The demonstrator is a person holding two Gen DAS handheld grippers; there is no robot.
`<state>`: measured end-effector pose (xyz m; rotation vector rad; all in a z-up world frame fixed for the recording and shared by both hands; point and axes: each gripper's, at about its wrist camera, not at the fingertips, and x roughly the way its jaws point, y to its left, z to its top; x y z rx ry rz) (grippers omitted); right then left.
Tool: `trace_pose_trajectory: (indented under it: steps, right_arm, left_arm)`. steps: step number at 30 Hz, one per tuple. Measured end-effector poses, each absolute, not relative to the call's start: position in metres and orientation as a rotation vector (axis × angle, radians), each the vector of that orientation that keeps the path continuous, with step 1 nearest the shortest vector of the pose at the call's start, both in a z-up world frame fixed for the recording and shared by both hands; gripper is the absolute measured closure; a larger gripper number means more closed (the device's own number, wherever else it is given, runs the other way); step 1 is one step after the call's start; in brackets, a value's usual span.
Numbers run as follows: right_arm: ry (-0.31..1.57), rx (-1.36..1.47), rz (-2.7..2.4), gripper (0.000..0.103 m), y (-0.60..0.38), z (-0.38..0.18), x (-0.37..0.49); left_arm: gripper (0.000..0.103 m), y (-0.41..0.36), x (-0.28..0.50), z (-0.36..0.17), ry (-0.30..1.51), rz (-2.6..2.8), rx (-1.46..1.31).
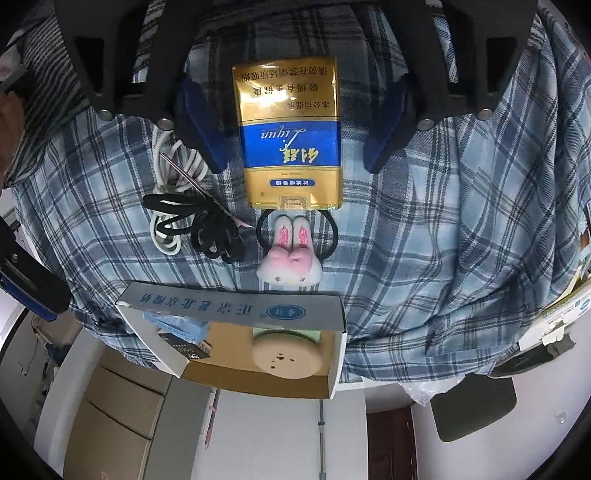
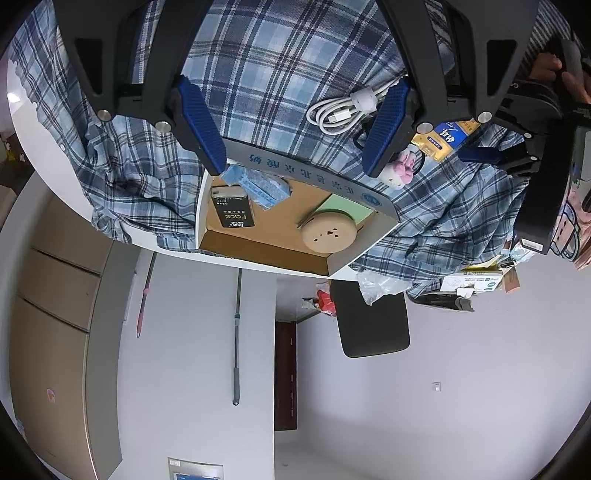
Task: Organize soft objects
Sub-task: 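Grasp the gold Liqun pack with the left gripper and lift it, then grasp the black cable bundle with the right gripper while the left holds the Liqun pack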
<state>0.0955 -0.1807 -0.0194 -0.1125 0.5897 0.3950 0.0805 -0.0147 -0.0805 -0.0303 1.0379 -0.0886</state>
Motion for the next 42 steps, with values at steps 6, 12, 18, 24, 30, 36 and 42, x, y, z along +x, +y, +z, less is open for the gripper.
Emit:
trace_pose_trajectory:
  steps: [6, 12, 18, 24, 30, 36, 42]
  right_arm:
    - [0.600, -0.118, 0.395, 0.028, -0.181, -0.023, 0.097]
    - [0.602, -0.115, 0.393, 0.028, -0.181, -0.023, 0.097]
    - [0.615, -0.107, 0.382, 0.028, -0.183, -0.025, 0.101]
    - [0.637, -0.094, 0.364, 0.028, -0.187, -0.026, 0.108]
    - [0.769, -0.132, 0.439, 0.028, -0.177, -0.039, 0.120]
    - [0.870, -0.139, 0.465, 0.028, -0.164, -0.055, 0.122]
    - [0.865, -0.199, 0.560, 0.028, -0.135, -0.050, 0.118]
  left_arm:
    - [0.030, -0.020, 0.085, -0.086, 1.070, -0.104, -0.023]
    - [0.045, -0.021, 0.088, -0.092, 1.091, -0.100, -0.014]
    - [0.049, -0.020, 0.084, -0.088, 1.040, -0.105, -0.025]
    - [0.049, -0.013, 0.067, -0.072, 0.907, -0.122, -0.053]
    - [0.049, -0.014, 0.044, -0.049, 0.729, -0.174, -0.059]
    - [0.049, -0.013, 0.036, -0.035, 0.641, -0.158, -0.064]
    - [0.049, -0.003, 0.030, -0.026, 0.580, -0.099, -0.076]
